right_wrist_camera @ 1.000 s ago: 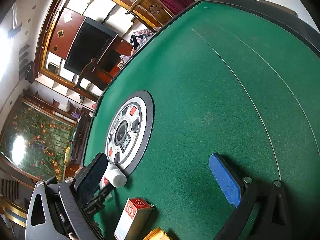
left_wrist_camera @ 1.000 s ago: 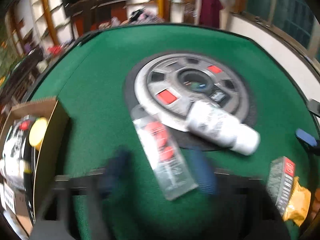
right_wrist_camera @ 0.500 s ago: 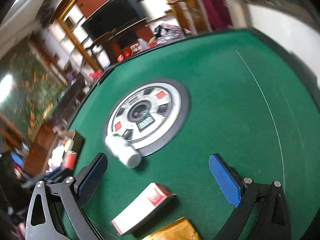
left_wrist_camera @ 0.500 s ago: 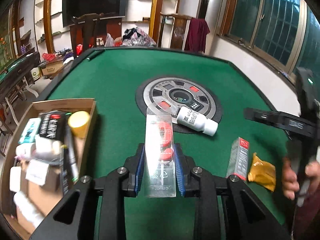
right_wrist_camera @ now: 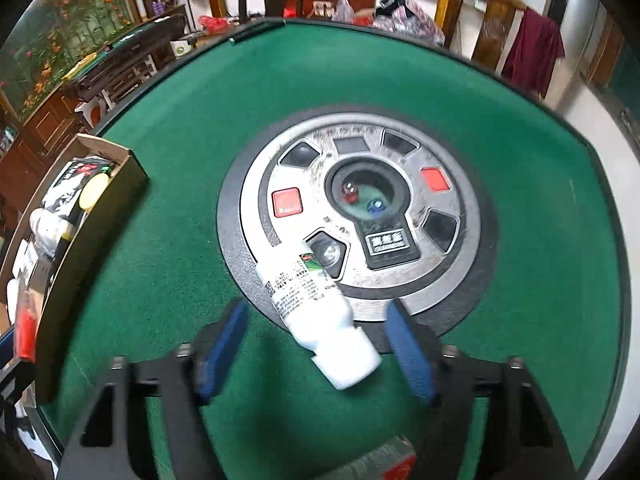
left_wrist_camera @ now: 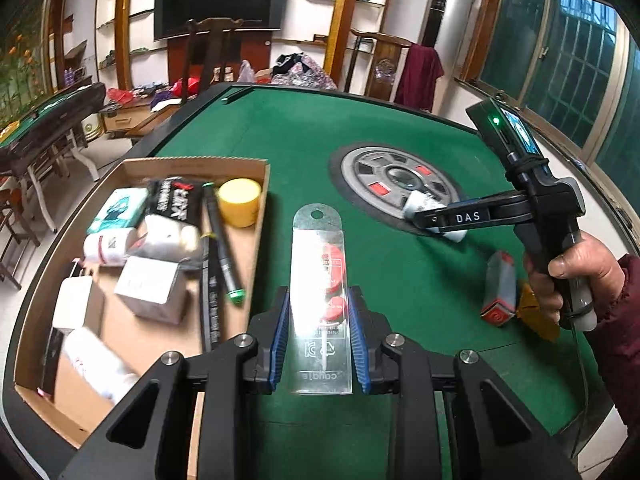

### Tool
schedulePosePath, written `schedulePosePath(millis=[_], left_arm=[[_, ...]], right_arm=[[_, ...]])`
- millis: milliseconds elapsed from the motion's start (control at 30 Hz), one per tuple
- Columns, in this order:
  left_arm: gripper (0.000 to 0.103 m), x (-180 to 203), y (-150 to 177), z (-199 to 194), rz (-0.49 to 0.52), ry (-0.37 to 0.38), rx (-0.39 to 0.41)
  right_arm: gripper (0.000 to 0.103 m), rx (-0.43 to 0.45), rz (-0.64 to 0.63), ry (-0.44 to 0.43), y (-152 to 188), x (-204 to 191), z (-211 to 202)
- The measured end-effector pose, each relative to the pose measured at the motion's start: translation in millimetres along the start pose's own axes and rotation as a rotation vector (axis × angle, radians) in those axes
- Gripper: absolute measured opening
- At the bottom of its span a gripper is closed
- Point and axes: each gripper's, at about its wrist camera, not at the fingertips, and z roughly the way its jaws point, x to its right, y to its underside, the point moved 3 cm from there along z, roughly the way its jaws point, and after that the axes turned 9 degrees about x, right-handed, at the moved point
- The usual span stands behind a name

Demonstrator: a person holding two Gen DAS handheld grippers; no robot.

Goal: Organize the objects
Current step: 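Grasp the white bottle on the disc with right tool while left tool lifts the clear pack, then carry the clear pack and white bottle into the tray and open both tools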

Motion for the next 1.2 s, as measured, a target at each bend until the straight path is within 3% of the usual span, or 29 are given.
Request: schedulePosePath(millis=[100, 167, 200, 433, 700, 967, 1200], left_arm=[[0.027, -4.8, 2.1, 1.2, -0.007, -0.004, -0.007], [0.027, -4.8, 3.9, -0.7, -0.001, -0.008, -0.002], [0.027, -4.3, 4.9, -2.2, 0.003, -0.009, 0.002], [0.027, -10.7, 4.0, -19.2, -0.025, -0.015, 0.033], [0.027, -49.7, 4.3, -54.0, -0.083, -0.086, 0.088], [0.027, -110.4, 20.3, -69.5, -0.144, -0.223, 0.078], [0.027, -146.7, 31.0, -58.2, -0.167, -0.284, 0.03]], right_arm=[[0.054, -0.023, -0.006, 0.008, 1.2, -8.0, 8.6], [0.038, -0.035, -0.006, 0.017, 2.5, -11.3, 8.7], [0.037, -0.041, -0.002, 0.02, 3.4, -11.9, 9.8], [0.037, -0.02, 0.074, 0.002, 11.4, -6.4, -1.1], [0.037, 0.047, 0.145, -0.132, 19.2, -23.4, -49.3], [0.037, 0.085, 0.132, -0.307, 16.7, -95.3, -80.0], [0.038, 0.034, 0.092, -0.44, 18.4, -173.9, -71.6]])
